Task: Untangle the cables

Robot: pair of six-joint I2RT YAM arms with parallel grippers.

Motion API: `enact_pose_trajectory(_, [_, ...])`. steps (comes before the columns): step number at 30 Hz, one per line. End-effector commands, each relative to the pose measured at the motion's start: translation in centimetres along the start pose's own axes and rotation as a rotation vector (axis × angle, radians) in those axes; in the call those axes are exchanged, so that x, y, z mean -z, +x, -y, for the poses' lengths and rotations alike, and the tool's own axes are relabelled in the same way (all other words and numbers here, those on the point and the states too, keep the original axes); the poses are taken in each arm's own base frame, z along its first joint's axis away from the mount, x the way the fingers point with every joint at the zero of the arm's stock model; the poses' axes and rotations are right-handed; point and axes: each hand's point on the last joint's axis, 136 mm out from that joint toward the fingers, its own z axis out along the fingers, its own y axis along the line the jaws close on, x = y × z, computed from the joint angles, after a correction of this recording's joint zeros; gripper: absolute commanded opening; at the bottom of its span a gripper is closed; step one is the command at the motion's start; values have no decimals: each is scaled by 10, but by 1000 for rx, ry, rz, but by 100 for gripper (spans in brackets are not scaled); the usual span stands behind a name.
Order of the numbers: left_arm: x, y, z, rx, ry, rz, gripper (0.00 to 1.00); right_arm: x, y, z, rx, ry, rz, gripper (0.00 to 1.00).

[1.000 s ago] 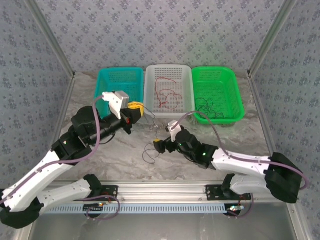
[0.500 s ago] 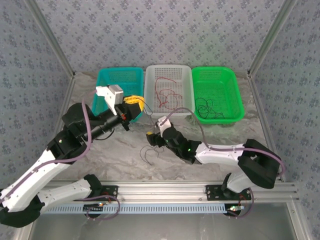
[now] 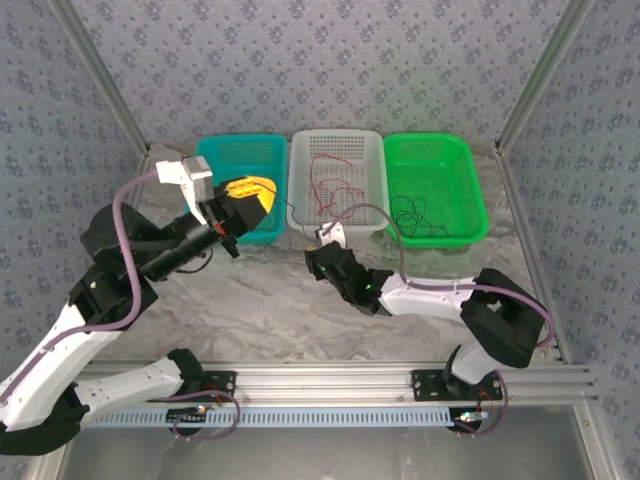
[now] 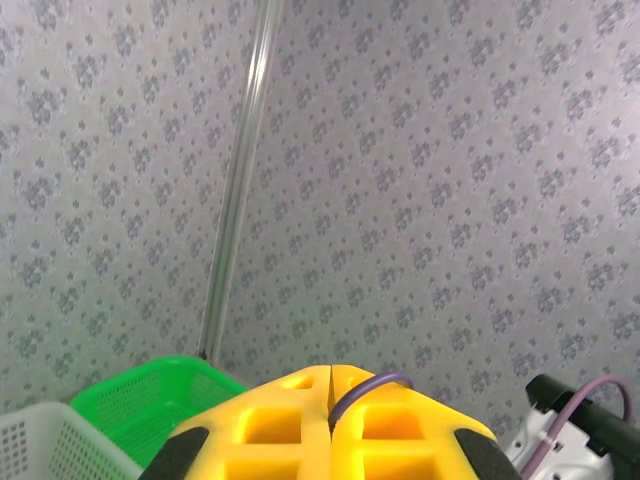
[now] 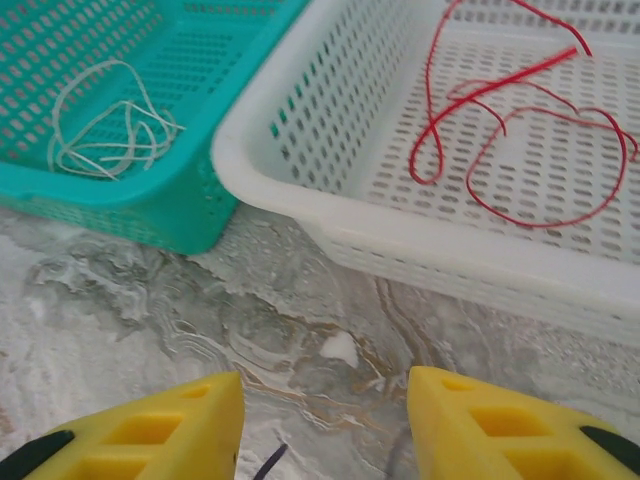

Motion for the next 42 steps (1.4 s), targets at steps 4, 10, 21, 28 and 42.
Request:
enact_pose_trajectory(4, [18, -52, 22, -60, 50, 117, 1, -4, 15, 11, -8, 58, -76, 46])
enact_pose_trajectory(10, [32, -86, 31, -124, 43, 168, 2, -1, 44, 16, -33, 47, -138, 42])
enact_pose_trajectory(21, [47, -113, 21, -219, -75, 200, 2, 13, 91, 30, -36, 60, -214, 34])
enact_pose_trajectory(28, [62, -130, 6, -306, -209, 224, 4, 24, 115, 26, -3, -22, -253, 30])
enact_pose_trajectory(42, [61, -127, -25, -400, -391, 173, 5, 79, 107, 14, 111, -298, -126, 49])
